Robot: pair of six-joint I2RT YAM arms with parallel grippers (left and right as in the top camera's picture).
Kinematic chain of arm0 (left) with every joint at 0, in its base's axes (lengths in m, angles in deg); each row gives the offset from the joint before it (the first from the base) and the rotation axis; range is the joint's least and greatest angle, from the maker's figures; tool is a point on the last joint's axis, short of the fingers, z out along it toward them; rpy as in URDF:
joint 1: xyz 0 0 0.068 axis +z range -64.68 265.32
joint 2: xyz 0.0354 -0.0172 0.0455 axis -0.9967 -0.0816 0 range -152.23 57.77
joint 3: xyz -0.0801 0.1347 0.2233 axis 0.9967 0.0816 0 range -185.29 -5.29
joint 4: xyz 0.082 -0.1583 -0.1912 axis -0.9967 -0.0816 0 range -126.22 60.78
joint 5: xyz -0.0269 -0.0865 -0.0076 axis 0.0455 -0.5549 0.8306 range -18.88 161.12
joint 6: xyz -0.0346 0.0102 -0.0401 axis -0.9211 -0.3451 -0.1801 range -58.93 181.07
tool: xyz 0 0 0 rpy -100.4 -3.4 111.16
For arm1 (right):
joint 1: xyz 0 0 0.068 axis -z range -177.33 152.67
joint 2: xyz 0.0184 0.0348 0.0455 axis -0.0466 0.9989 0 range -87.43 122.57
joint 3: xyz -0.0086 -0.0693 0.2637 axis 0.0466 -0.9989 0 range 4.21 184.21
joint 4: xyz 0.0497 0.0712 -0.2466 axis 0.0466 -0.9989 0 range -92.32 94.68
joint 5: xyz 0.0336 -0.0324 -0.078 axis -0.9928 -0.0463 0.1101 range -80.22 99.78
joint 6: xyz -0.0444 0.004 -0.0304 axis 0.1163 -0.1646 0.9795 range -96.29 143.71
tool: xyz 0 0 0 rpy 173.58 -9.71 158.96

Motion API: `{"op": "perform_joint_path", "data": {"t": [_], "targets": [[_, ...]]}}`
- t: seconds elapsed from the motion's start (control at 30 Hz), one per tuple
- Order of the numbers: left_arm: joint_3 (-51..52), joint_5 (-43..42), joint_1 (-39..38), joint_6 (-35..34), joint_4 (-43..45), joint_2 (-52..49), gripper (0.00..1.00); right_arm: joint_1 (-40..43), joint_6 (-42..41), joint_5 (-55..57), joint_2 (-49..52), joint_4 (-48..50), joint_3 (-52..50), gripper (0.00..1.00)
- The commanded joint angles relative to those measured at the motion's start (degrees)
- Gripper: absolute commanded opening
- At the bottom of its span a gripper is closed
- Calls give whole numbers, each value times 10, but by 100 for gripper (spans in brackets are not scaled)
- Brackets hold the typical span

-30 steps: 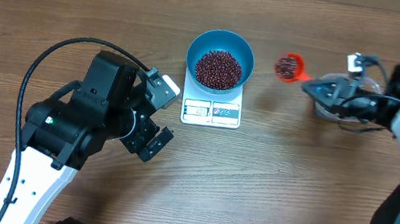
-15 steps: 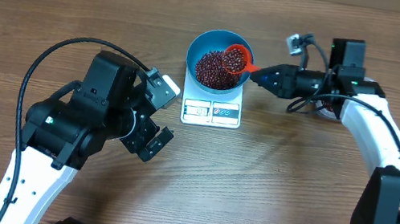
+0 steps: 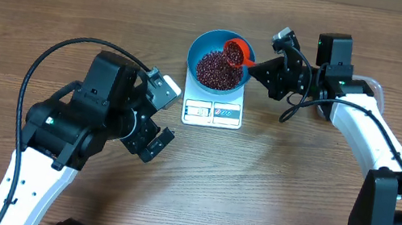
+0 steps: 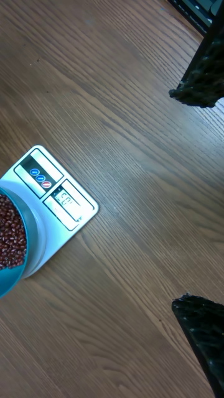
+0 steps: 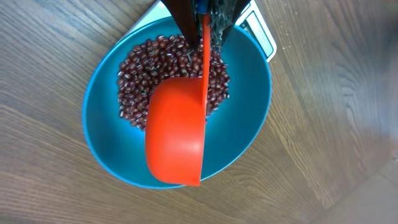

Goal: Scoop item into bowl and weigh 150g on scale
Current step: 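Tip the scoop with the right gripper to pour beans into the bowl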

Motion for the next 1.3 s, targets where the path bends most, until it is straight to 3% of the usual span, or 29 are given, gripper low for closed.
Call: {"op": "perform_joint_path", "data": {"t": [0.0,0.3,0.77,0.87,1.17,1.27], "targets": [[-12,3,2,11,0,0,99,-1,14,6,5,6,3,4],[-12,3,2,11,0,0,100,-1,15,30,5,53,3,4],[-12,3,2,11,0,0,100,-1,150,37,5,60,3,4],[-12,3,2,11,0,0,100,-6,148,7,5,61,3,4],[-12,3,2,11,0,0,100,-14,163,52,5,78,3,4],[-12,3,2,11,0,0,100,-22,162,8,5,70,3,4]]}}
